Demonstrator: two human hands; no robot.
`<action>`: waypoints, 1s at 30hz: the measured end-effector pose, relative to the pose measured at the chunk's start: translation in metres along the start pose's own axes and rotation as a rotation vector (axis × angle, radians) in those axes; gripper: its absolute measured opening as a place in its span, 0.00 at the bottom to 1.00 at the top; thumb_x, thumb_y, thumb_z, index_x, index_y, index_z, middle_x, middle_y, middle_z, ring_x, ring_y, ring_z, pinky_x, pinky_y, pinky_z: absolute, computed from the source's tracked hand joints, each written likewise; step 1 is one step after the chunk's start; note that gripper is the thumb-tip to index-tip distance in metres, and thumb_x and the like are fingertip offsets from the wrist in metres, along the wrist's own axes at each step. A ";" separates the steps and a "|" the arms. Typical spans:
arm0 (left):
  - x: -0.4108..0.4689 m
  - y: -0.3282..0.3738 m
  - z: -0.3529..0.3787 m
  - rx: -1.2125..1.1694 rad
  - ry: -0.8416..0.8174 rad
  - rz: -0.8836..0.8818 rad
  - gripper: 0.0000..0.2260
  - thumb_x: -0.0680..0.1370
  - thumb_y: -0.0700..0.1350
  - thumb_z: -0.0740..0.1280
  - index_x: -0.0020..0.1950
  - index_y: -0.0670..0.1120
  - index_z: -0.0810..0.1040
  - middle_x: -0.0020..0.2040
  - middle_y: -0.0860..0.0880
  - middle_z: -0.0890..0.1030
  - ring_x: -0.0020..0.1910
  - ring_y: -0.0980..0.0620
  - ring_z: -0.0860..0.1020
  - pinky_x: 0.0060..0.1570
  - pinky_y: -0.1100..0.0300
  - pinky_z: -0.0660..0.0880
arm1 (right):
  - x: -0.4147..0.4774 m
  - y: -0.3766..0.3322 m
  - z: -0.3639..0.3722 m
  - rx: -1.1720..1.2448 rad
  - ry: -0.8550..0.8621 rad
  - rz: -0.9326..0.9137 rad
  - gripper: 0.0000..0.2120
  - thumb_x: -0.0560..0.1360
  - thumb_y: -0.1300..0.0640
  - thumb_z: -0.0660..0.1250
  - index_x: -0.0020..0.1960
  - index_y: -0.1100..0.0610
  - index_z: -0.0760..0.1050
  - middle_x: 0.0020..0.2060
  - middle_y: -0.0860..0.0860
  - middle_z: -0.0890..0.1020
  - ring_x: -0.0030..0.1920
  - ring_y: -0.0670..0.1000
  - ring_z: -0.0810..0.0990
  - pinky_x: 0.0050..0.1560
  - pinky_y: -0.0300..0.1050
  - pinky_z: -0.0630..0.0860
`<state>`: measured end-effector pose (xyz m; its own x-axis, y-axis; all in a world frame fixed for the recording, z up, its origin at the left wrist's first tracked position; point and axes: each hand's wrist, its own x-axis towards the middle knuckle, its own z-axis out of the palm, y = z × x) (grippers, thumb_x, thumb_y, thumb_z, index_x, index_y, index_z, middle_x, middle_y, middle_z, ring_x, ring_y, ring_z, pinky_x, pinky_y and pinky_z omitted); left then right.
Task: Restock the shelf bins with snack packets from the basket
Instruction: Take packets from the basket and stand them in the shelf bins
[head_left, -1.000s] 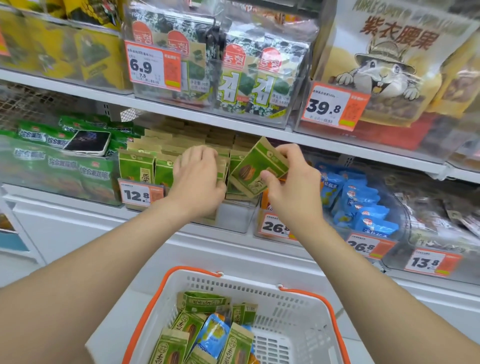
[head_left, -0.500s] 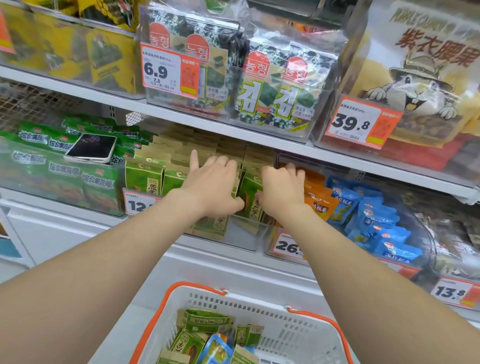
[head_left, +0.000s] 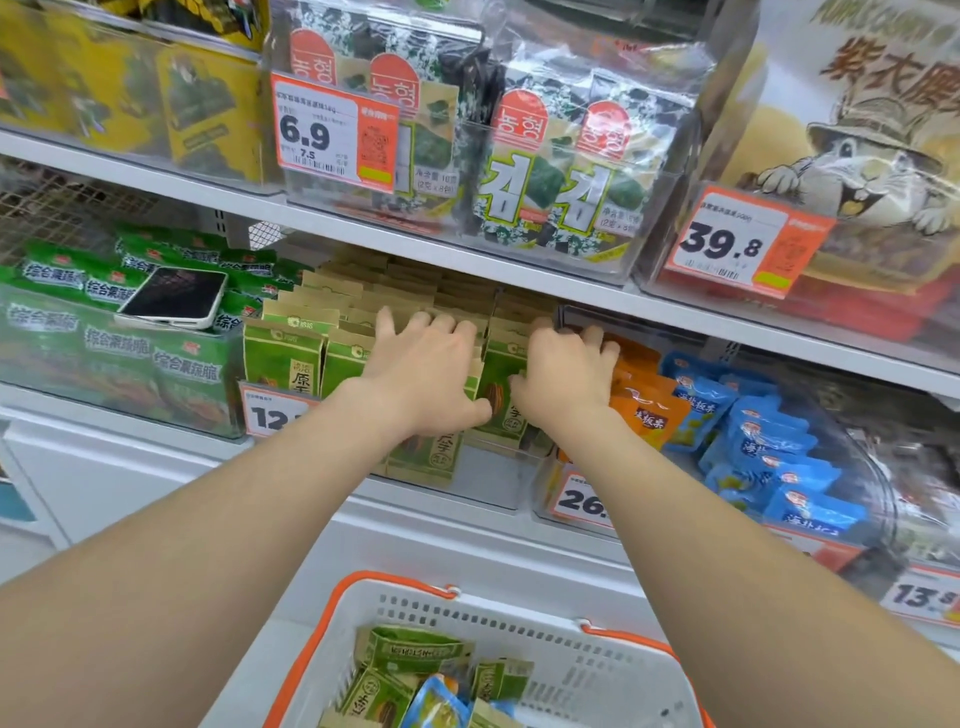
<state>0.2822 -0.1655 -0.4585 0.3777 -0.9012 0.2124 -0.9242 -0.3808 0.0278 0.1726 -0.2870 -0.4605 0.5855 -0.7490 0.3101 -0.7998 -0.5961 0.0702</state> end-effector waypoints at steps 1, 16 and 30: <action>-0.001 0.002 0.000 0.005 0.009 -0.008 0.37 0.74 0.68 0.65 0.75 0.46 0.68 0.71 0.45 0.74 0.73 0.41 0.69 0.75 0.28 0.56 | -0.002 0.001 0.002 0.016 0.041 0.010 0.26 0.73 0.47 0.74 0.66 0.55 0.71 0.58 0.57 0.82 0.67 0.64 0.71 0.64 0.60 0.67; -0.067 0.057 0.004 -0.148 0.287 -0.003 0.05 0.78 0.48 0.65 0.50 0.48 0.71 0.42 0.47 0.80 0.43 0.39 0.78 0.38 0.50 0.72 | -0.108 0.044 0.010 0.327 0.465 -0.400 0.08 0.72 0.56 0.59 0.42 0.54 0.77 0.35 0.50 0.79 0.40 0.56 0.75 0.41 0.52 0.65; -0.121 0.119 0.133 0.124 -0.537 0.210 0.11 0.82 0.50 0.61 0.60 0.48 0.78 0.58 0.44 0.80 0.57 0.40 0.80 0.45 0.53 0.71 | -0.204 0.105 0.095 0.170 -0.593 -0.339 0.14 0.79 0.58 0.61 0.62 0.52 0.79 0.58 0.56 0.80 0.57 0.61 0.80 0.55 0.54 0.79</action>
<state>0.1338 -0.1295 -0.6109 0.1926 -0.9261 -0.3245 -0.9811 -0.1751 -0.0828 -0.0178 -0.2246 -0.6067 0.8108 -0.5166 -0.2752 -0.5573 -0.8251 -0.0927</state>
